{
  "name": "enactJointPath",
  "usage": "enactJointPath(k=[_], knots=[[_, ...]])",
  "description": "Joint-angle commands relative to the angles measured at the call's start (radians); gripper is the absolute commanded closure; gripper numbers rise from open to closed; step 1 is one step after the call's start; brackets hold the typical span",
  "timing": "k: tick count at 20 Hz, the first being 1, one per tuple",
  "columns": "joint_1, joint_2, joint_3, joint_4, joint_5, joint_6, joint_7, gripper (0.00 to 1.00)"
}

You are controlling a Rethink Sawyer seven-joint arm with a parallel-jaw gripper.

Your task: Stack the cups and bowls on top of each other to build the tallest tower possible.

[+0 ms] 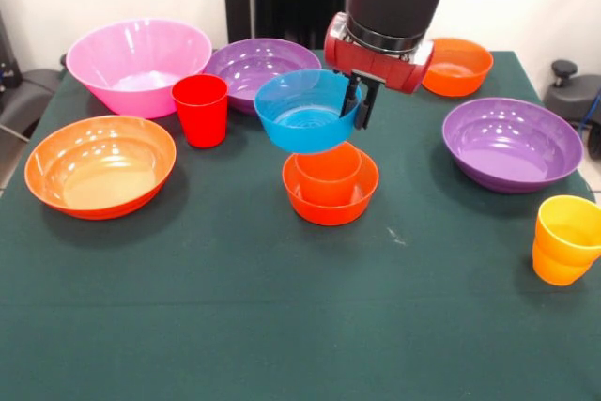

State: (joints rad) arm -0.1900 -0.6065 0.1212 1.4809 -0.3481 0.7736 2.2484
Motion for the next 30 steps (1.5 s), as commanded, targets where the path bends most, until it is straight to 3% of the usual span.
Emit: enactJointPath(k=[1,30], knots=[[-0.008,0.021,0.103,0.01,-0.091,-0.024,-0.211,1.0],[0.031,0.054,0.096,-0.013,-0.136,-0.081,-0.139,1.0]])
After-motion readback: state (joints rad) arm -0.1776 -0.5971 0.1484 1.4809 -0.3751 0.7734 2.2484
